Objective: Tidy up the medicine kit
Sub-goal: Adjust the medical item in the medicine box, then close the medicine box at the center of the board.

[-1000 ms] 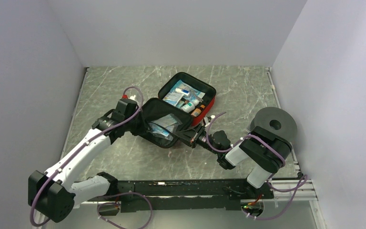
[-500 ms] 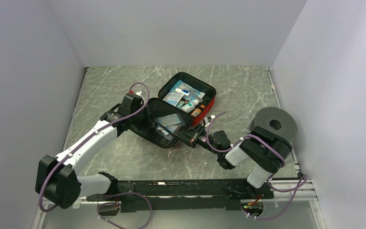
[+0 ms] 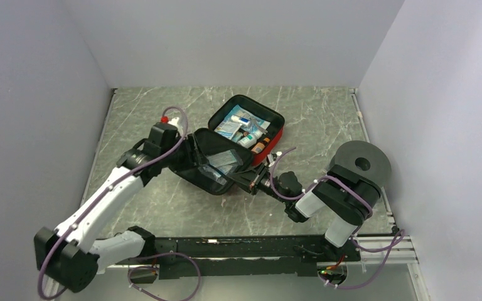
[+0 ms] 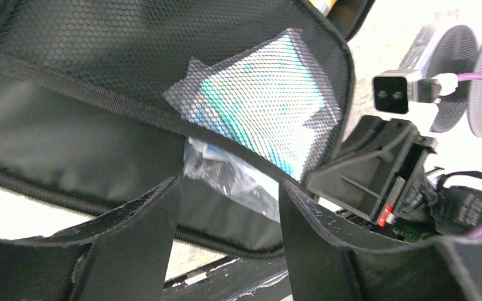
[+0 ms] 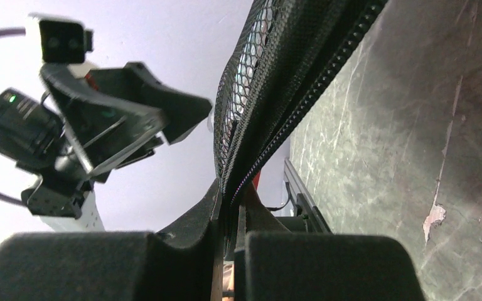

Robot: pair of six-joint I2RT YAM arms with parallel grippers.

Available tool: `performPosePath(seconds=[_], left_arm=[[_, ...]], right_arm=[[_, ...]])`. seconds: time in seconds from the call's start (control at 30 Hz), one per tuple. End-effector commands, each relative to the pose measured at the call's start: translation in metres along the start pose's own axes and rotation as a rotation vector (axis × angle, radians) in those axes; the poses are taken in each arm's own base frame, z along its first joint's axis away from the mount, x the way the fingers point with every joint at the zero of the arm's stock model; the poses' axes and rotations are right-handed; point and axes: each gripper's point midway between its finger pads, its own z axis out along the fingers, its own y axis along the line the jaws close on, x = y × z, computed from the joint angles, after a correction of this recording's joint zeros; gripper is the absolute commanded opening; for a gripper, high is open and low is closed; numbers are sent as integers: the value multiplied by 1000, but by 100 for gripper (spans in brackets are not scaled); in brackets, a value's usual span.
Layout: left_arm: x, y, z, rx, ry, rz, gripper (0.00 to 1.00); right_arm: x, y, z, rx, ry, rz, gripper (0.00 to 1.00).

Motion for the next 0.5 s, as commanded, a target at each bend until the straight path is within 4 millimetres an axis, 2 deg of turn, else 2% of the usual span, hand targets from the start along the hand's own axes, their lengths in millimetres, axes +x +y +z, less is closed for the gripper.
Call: performPosePath(seconds=[0.0, 0.23, 0.47], left_arm=[[-2, 2, -42, 0, -76, 46, 65], [28, 25, -85, 6, -149, 2, 73], [60, 47, -106, 43, -198, -64, 71]], right_arm=[[-11, 83, -1, -331, -64, -75, 0], [-8, 104, 2, -389, -86, -70, 0], [6, 129, 14, -444, -83, -77, 0]])
